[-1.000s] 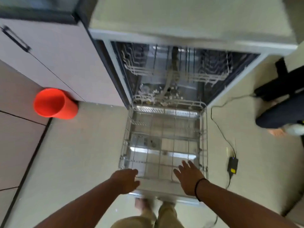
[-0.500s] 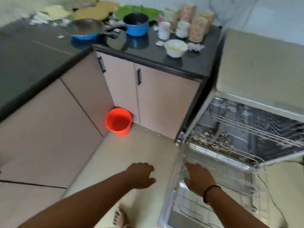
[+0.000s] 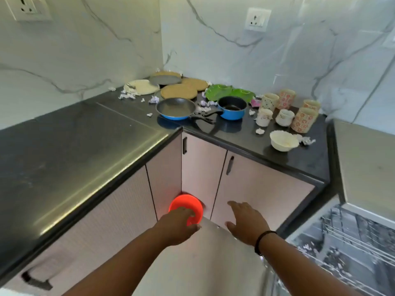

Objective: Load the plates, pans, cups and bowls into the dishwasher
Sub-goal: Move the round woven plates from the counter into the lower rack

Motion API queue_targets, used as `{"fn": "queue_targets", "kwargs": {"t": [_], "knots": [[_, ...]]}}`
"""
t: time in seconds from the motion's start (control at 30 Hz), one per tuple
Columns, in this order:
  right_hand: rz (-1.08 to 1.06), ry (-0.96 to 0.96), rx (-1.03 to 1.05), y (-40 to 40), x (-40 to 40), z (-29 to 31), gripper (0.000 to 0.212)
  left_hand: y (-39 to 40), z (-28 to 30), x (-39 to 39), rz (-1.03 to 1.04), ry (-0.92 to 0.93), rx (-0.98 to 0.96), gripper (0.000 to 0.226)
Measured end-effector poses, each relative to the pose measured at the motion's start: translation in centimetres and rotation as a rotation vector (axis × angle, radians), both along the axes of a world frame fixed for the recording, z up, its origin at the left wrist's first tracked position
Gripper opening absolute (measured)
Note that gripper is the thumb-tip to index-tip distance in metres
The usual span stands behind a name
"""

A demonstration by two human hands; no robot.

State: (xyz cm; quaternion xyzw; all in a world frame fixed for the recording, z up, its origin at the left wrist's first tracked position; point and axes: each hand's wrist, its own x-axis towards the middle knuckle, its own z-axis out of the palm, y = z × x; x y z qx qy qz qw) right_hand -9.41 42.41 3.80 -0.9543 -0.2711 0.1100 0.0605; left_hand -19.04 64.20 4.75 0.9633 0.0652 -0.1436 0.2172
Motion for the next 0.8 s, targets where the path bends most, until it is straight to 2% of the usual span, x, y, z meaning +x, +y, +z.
{"fn": "queue_targets", "kwargs": {"t": [0.17,0.43,0.6,0.8], "knots": [[-0.021,-0.039,0.118,4.8,5.5,2.0,0.069,4.6,2.7,5.5,0.030,-0.057,0.017,0.052],[0.069,-0.134,0.271,13.6,19.0,6.5,0.071,11.2,6.1,18.6,0.219,-0.237,-0.045,0.066],[0.166,-0.197,0.323,18.3,27.5,10.9,0.067,15.2,8.6,25.9,0.292,-0.322,-0.077,0.056],[0.153,-0.137,0.352,23.4,35.1,13.3,0.067,20.6,10.3,32.7,0.389,-0.356,-0.180,0.061]]}}
